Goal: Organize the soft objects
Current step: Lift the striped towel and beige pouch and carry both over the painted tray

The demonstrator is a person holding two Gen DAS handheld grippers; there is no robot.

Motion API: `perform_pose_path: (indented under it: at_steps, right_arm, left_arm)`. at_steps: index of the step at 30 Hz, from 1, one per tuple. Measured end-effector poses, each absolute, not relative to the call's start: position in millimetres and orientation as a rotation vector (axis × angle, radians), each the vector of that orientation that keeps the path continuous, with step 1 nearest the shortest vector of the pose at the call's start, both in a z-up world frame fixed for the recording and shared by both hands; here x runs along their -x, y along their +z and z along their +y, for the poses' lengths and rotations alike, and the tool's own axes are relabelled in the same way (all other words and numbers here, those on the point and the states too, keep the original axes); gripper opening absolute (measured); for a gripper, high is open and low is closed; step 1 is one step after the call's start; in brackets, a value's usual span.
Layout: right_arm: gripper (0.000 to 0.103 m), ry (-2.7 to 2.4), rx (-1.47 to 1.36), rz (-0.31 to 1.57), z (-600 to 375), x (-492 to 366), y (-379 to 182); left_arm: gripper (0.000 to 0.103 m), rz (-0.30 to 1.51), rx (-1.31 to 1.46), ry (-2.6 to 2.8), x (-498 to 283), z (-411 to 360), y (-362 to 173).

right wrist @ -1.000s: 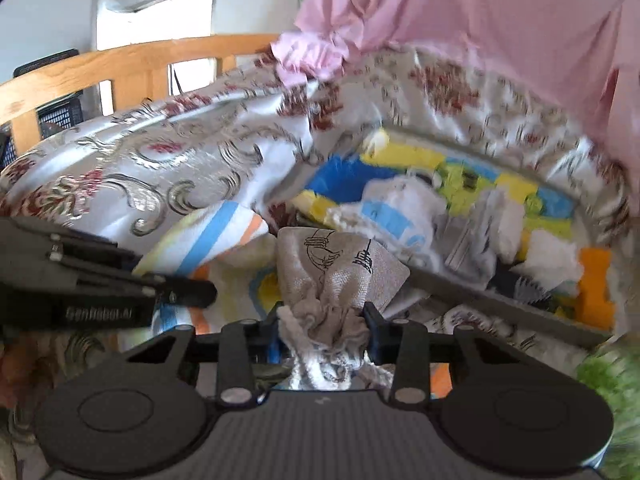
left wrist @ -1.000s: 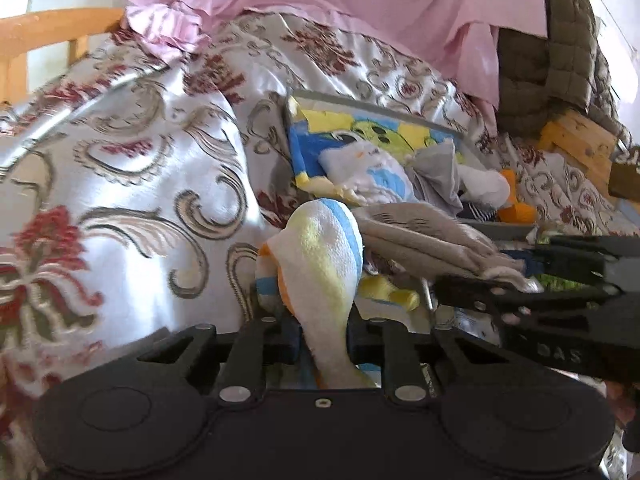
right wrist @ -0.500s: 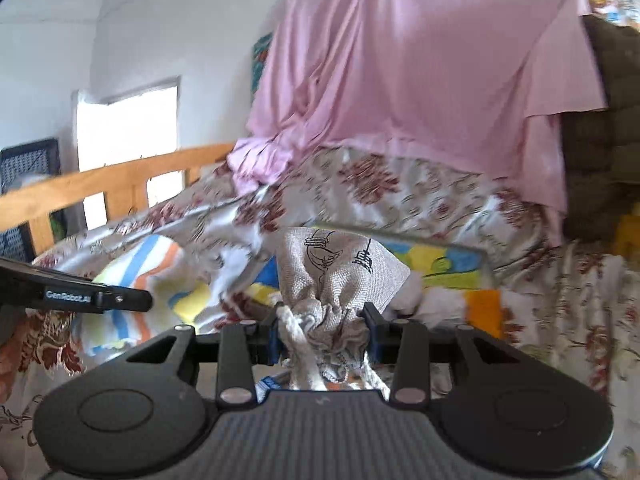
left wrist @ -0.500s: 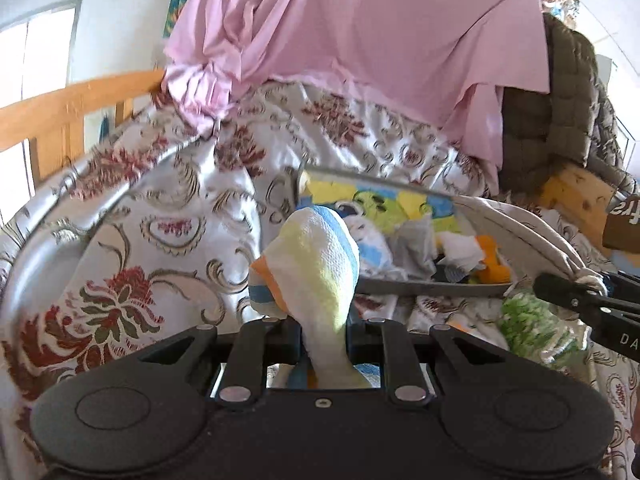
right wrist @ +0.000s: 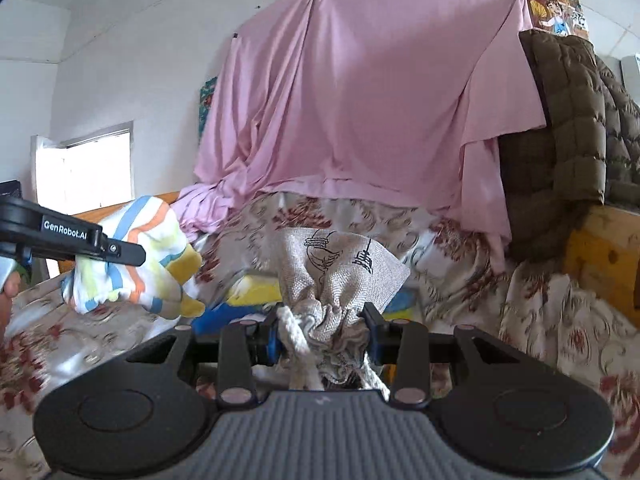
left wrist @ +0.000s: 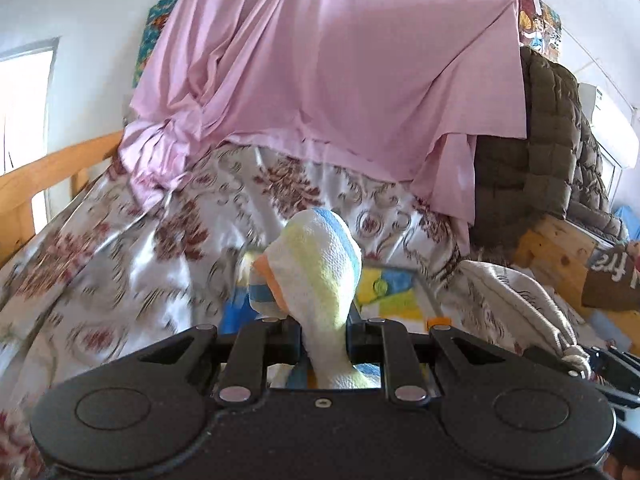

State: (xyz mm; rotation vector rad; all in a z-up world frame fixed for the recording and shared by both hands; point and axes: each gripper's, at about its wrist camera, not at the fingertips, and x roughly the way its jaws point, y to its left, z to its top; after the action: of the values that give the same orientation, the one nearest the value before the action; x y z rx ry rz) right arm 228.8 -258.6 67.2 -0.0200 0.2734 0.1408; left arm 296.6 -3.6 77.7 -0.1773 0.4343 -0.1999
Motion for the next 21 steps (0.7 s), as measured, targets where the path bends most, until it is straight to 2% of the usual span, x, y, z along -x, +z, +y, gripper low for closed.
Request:
perform_pose_path:
  at_steps: [5,12,21]
  right_arm:
    - [0.043,0.135,-0.035,0.257,-270.0,-297.1,60.4]
    - [0.043,0.114,-0.178,0.319,-290.6,-389.5,35.8]
    - [0.043,0.112,-0.201,0.479,-283.0,-444.6,-8.1]
  left_arm:
    - [0.02,0.405,0.188,-0.18,-363.9,-31.4,77.0]
    - [0.02,0.452,0.193,-0.17,-464.7,-63.9,44.3]
    - [0.021,0.551,0.209,-0.153,-518.6,-66.5,-5.8]
